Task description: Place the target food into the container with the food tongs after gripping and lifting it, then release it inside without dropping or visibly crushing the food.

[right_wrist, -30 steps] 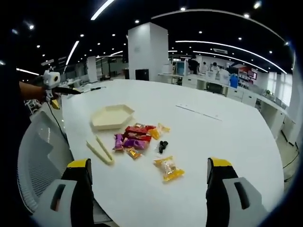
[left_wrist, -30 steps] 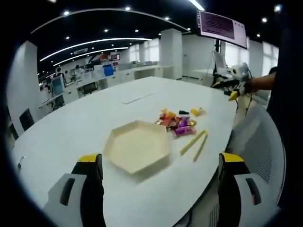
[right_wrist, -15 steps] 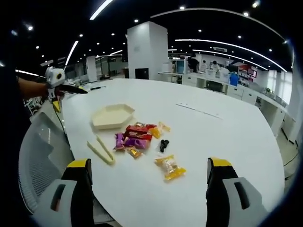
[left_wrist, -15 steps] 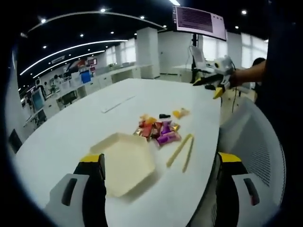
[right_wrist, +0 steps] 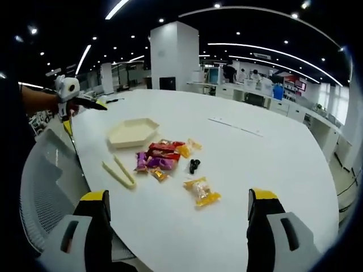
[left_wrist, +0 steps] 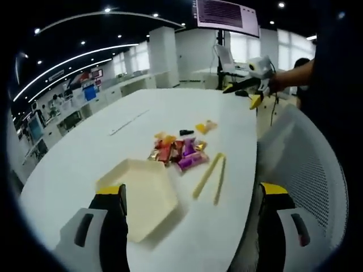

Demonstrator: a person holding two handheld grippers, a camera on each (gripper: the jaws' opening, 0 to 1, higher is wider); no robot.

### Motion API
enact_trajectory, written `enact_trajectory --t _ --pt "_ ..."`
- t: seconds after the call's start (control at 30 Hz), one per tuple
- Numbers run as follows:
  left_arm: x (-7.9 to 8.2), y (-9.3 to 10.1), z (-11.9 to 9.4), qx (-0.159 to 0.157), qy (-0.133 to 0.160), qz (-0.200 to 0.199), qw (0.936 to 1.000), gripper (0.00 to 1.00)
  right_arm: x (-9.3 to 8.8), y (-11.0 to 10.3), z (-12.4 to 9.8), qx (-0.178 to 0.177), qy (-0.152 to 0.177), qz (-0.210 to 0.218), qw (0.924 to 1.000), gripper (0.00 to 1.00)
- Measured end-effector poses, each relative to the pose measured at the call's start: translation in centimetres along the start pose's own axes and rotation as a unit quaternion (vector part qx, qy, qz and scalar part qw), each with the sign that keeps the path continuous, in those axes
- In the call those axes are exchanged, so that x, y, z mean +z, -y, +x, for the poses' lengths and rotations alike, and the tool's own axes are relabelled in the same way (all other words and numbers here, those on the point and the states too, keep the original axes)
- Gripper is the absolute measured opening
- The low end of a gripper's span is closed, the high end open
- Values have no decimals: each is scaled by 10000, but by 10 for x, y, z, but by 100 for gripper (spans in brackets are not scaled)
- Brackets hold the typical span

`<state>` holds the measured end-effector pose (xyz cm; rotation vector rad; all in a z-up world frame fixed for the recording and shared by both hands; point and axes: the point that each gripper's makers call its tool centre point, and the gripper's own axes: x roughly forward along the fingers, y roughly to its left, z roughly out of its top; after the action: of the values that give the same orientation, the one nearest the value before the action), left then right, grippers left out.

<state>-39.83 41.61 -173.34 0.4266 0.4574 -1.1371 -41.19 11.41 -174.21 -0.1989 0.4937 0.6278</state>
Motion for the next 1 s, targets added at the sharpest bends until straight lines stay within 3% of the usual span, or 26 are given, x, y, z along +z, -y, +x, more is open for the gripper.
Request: enact_trajectory --t 0.2,0.27,0.33,0.63,0.8,0.87,0.93,1.0 --pt "2 9 25 -351 -207 415 9983 83 -1 -7 -2 71 45 21 10000 99" --pt "-2 14 33 -513 -395 634 9959 80 -2 -7 -3 47 60 48 10000 99" --pt "-3 19 43 -653 -392 556 9955 79 -3 -7 -4 44 70 96 9999 99" --pt "-24 25 75 -900 -781 790 9897 60 -3 -7 -8 4 147 272 9995 99" --pt "-41 31 88 -1024 -1096 817 9853 57 -5 -8 -8 -15 146 278 9995 99" --pt "-50 29 92 -976 -1301 1026 9813 53 -7 -10 -8 -25 88 259 9996 99" --pt "-49 30 97 -986 -1304 991 9816 46 -10 -10 -8 -14 26 243 9997 95" --pt "-50 30 101 -1006 -1321 968 9814 46 -12 -8 -8 -119 -33 219 9997 97"
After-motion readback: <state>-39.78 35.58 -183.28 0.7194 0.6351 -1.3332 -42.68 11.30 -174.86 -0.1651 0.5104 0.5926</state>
